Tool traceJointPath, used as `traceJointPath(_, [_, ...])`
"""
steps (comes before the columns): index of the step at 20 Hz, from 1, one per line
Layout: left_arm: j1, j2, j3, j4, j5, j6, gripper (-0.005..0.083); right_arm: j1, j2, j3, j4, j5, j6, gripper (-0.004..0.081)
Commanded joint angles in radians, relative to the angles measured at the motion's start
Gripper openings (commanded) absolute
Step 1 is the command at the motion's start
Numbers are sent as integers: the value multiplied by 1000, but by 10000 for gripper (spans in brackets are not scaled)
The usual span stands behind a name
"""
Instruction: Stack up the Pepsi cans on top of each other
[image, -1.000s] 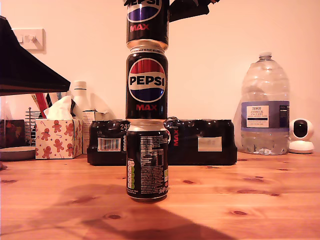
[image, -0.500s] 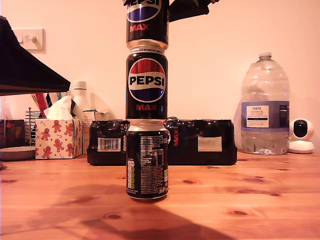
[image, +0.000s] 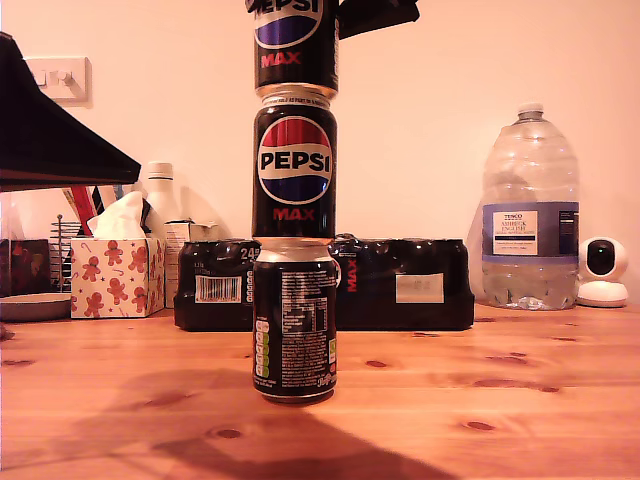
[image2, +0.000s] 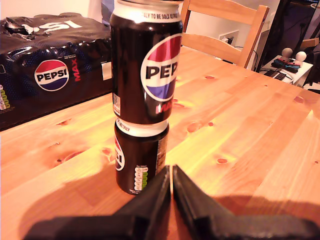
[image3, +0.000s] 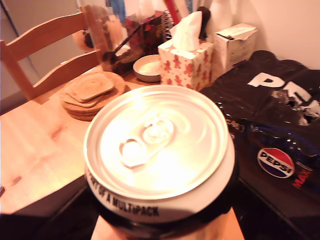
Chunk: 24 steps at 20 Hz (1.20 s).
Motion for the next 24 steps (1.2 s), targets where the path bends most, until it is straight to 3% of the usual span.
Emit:
traceJointPath(1, [-3, 2, -18, 11, 3, 9, 3, 0, -5, 39, 10, 7, 13, 655])
traceJointPath(14, [-3, 2, -18, 6, 3, 9, 3, 11, -5, 39, 1, 3, 19, 656])
traceJointPath(18, [-3, 2, -18, 7, 4, 9, 3, 11, -5, 39, -3, 3, 27, 766])
traceJointPath(24, [-3, 2, -18, 6, 11, 9, 3, 11, -5, 39, 12, 4, 35, 779])
